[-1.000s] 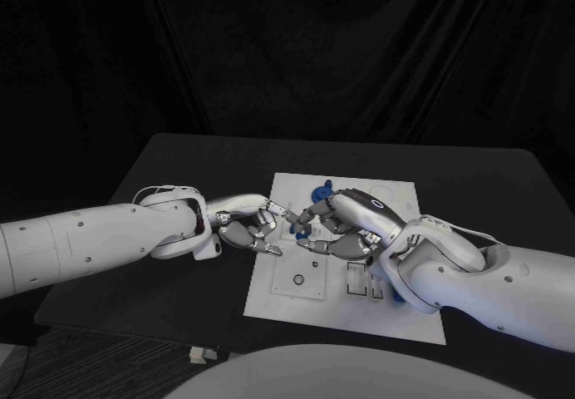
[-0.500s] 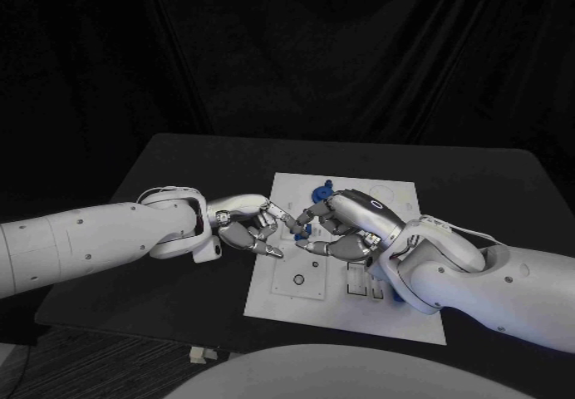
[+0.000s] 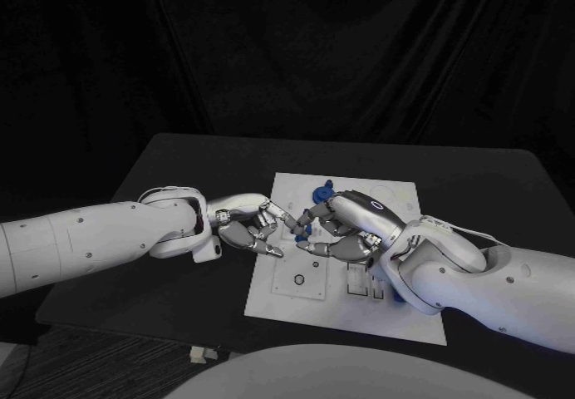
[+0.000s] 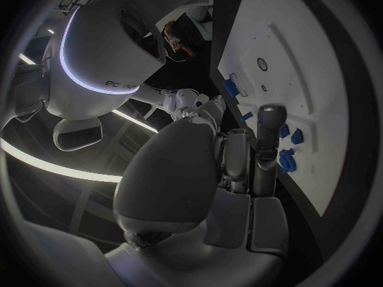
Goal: Assemble the parts on the task board
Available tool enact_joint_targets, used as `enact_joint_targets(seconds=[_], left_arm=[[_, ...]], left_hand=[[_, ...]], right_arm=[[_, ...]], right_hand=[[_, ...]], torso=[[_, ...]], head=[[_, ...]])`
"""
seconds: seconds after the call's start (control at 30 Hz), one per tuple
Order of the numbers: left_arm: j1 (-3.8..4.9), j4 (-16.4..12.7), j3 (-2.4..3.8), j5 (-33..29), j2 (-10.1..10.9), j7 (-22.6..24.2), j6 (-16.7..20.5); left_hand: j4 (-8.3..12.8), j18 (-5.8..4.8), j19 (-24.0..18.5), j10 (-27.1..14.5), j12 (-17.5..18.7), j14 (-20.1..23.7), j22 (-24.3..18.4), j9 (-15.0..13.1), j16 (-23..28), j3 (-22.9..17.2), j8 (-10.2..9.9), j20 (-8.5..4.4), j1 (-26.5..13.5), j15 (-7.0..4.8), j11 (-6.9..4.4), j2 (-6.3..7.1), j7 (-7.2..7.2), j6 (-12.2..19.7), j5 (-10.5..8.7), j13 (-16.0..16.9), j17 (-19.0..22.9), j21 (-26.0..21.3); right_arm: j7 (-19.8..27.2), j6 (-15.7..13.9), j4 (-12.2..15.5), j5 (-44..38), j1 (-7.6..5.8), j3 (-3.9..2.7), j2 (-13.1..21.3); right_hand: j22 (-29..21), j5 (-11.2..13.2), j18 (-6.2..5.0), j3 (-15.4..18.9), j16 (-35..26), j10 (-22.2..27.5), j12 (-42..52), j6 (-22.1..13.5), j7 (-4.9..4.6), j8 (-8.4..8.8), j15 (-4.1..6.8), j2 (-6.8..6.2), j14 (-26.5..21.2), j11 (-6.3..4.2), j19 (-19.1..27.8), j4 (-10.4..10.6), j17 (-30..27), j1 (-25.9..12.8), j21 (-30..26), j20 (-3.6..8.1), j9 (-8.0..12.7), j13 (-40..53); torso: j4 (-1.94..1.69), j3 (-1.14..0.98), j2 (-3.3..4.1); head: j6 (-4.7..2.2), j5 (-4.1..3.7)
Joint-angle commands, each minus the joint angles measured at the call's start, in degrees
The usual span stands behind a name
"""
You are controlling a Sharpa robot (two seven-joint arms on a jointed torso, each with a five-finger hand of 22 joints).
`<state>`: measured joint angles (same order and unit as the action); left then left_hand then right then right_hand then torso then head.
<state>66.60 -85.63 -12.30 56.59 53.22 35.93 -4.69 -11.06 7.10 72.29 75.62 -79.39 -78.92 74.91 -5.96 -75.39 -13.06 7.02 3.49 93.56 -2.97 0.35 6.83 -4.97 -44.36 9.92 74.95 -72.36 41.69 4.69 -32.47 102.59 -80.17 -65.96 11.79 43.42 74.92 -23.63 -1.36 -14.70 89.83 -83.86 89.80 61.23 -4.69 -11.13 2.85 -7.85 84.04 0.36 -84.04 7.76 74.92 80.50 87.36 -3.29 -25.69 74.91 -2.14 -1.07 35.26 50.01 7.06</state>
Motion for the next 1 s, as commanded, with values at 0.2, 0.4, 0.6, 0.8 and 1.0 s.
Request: enact_joint_targets(seconds=[0.2,0.4,0.6,0.8,1.0], left_arm=[[-0.09,0.02,0.05,-0.99,0.03,1.48,-0.77],[-0.09,0.25,0.05,-1.0,-0.02,1.41,-0.64],[-0.09,0.41,0.05,-1.0,-0.07,1.29,-0.78],[-0.09,0.58,0.05,-1.0,-0.19,1.24,-0.89],[-0.1,0.7,0.05,-1.0,-0.3,1.4,-0.94]], left_hand=[[0.46,0.43,-0.6,-0.45,0.31,0.37,5.22,-0.42,-0.23,0.05,1.71,-0.05,0.17,-0.04,-0.02,-0.29,1.27,-2.0,0.43,4.14,-0.16,0.51],[0.57,0.42,-0.74,-0.55,0.38,0.39,5.23,-0.83,-0.26,0.0,3.34,-0.07,0.08,-0.07,-0.05,-0.41,2.42,-3.52,0.47,4.17,-0.24,0.87],[0.58,0.45,-0.84,-1.02,0.73,0.45,5.19,-0.9,-0.2,-0.01,3.63,-0.08,0.05,-0.08,-0.05,-0.43,2.61,-3.67,0.47,3.85,-0.17,0.77],[0.66,0.77,-2.52,-5.49,4.91,1.71,4.69,1.35,1.01,-0.2,-0.62,0.21,0.29,0.3,0.37,-0.11,-1.85,6.23,0.54,0.44,0.97,-1.13],[0.25,0.94,-3.42,-7.84,7.2,2.35,4.46,3.04,1.55,-0.07,-3.76,0.42,0.75,0.51,0.62,0.22,-3.76,17.02,0.65,-1.33,1.47,-1.97]], right_arm=[[-0.94,0.9,-0.09,0.03,0.15,-0.01,0.17],[-0.96,0.89,-0.12,0.03,0.15,-0.01,0.22],[-0.88,0.86,-0.13,0.03,0.15,-0.01,0.2],[-0.83,0.87,-0.13,0.03,0.15,-0.01,0.19],[-0.74,0.84,-0.12,0.03,0.15,-0.01,0.14]], right_hand=[[13.99,0.02,0.54,-0.13,0.17,-6.14,0.2,0.49,0.07,-0.21,-0.46,-0.05,5.96,0.42,-4.06,0.08,15.08,0.67,-0.39,-0.37,0.0,15.09],[13.93,0.03,0.49,-0.18,0.17,-6.14,0.2,0.48,0.05,-0.15,-0.49,0.02,5.96,0.44,-3.95,0.1,15.08,0.73,-0.57,-0.42,0.04,15.09],[13.93,0.03,0.49,-0.18,0.17,-6.14,0.2,0.48,0.05,-0.15,-0.49,0.02,5.96,0.44,-3.95,0.1,15.08,0.73,-0.57,-0.42,0.04,15.09],[13.91,0.04,0.48,-0.2,0.17,-6.14,0.2,0.48,0.03,-0.12,-0.51,0.07,5.96,0.46,-3.91,0.14,15.08,0.75,-0.63,-0.44,0.06,15.09],[13.91,0.04,0.48,-0.2,0.17,-6.14,0.2,0.48,0.03,-0.12,-0.51,0.07,5.96,0.46,-3.91,0.14,15.08,0.75,-0.63,-0.44,0.06,15.09]], torso=[[0.01,0.01,0.0],[-0.01,0.0,0.02],[0.0,0.0,-0.01],[0.0,0.0,-0.01],[-0.01,-0.01,0.01]], head=[[-0.01,0.1],[-0.01,0.1],[-0.01,0.09],[-0.01,0.02],[-0.01,-0.09]])
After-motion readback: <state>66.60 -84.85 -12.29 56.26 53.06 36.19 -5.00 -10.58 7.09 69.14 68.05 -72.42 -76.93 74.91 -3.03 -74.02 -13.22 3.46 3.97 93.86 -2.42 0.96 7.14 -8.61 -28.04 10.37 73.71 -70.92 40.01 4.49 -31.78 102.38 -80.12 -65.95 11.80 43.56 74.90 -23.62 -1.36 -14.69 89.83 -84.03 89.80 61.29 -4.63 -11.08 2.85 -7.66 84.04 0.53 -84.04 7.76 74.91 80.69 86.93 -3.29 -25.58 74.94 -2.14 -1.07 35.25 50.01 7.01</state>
